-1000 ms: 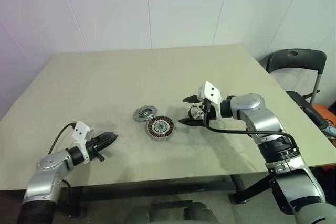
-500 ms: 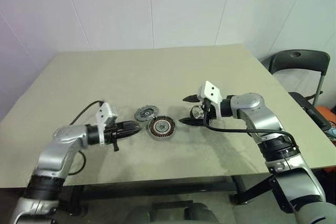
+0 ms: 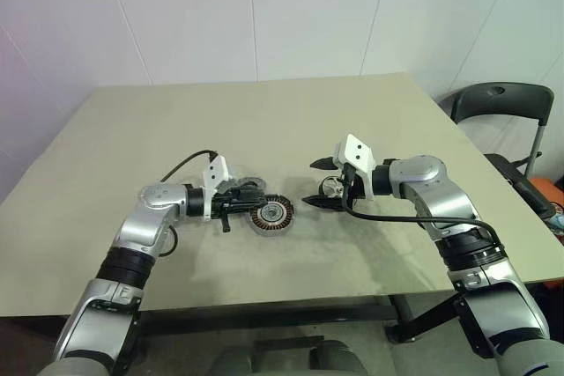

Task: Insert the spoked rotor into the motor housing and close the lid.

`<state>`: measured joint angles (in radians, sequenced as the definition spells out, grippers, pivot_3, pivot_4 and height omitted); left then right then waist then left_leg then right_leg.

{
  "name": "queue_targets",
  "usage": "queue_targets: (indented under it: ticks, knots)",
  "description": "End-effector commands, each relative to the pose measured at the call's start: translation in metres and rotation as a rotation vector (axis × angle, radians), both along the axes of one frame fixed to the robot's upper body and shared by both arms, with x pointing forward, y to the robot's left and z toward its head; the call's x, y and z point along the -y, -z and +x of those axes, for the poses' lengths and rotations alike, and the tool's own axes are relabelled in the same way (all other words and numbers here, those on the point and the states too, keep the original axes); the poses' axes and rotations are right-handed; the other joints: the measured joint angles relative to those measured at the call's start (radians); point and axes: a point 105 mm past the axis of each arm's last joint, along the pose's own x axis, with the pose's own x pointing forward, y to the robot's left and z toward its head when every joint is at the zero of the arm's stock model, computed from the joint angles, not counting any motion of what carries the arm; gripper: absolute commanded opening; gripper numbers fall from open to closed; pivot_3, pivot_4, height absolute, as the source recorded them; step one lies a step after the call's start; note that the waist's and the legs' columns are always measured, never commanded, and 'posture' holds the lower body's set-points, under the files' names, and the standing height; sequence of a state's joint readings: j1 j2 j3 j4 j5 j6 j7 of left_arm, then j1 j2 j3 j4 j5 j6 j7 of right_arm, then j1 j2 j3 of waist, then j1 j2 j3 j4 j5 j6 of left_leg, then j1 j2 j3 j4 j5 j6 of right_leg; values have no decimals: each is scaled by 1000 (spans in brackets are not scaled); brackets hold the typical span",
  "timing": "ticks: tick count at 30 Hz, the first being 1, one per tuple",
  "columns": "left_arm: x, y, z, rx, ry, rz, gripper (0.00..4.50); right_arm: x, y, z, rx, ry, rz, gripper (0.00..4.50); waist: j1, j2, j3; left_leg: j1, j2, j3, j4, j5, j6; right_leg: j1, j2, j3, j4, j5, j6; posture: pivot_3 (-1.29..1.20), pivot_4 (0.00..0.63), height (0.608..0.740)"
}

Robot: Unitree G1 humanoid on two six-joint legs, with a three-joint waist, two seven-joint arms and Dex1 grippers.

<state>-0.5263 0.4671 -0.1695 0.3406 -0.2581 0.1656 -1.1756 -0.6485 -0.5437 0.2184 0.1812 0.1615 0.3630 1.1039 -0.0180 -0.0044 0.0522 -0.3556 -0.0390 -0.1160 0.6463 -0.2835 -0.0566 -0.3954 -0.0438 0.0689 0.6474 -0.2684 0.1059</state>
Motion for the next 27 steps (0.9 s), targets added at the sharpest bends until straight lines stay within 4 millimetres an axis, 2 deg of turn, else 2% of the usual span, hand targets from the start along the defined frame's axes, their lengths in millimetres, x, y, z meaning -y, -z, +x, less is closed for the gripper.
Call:
queue_targets:
  ticks: [1,12,27]
  knots:
    - [4,-6,6,38,6,7,682,0,-17,1,61,-1,21,4500,1,0,0,0,0,0,0,0,0,0,0,0,0,0,0,0,0,740]
    - [13,0,12,82,3,16,682,0,-17,1,62,0,24,4500,2,0,0,0,0,0,1,0,0,0,0,0,0,0,0,0,0,740]
    - [20,10,14,36,9,14,682,-1,-18,1,61,-2,26,4500,4,0,0,0,0,0,1,0,0,0,0,0,0,0,0,0,0,740]
